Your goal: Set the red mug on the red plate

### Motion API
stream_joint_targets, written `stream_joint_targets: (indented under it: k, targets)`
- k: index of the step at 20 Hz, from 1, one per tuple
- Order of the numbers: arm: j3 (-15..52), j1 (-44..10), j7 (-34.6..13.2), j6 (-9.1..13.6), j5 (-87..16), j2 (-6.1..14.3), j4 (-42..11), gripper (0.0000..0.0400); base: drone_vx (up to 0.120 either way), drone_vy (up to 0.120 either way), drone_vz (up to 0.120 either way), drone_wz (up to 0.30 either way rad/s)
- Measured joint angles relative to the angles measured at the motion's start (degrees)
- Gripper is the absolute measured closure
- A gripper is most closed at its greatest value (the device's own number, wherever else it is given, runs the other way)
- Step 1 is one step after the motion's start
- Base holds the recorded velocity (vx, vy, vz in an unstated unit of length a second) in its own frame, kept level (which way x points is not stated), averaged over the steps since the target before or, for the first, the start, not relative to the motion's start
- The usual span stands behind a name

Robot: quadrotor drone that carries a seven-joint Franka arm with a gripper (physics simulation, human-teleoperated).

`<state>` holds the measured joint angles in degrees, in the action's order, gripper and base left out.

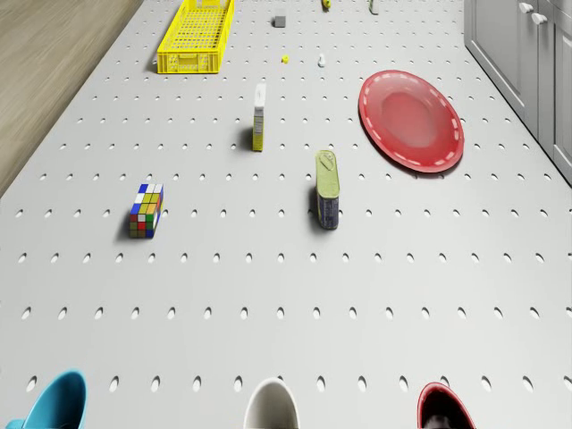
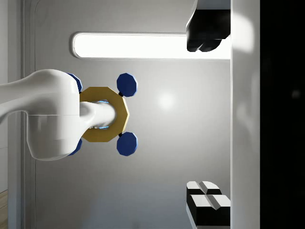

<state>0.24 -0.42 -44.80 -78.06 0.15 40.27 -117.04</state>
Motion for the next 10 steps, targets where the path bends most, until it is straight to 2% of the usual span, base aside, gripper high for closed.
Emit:
stream_joint_targets:
  k: [10]
  targets:
    - [0.1,-0.1,0.0,-0.3,0.0,0.2,-0.1,0.0,0.12,-0.12,0.0,0.0]
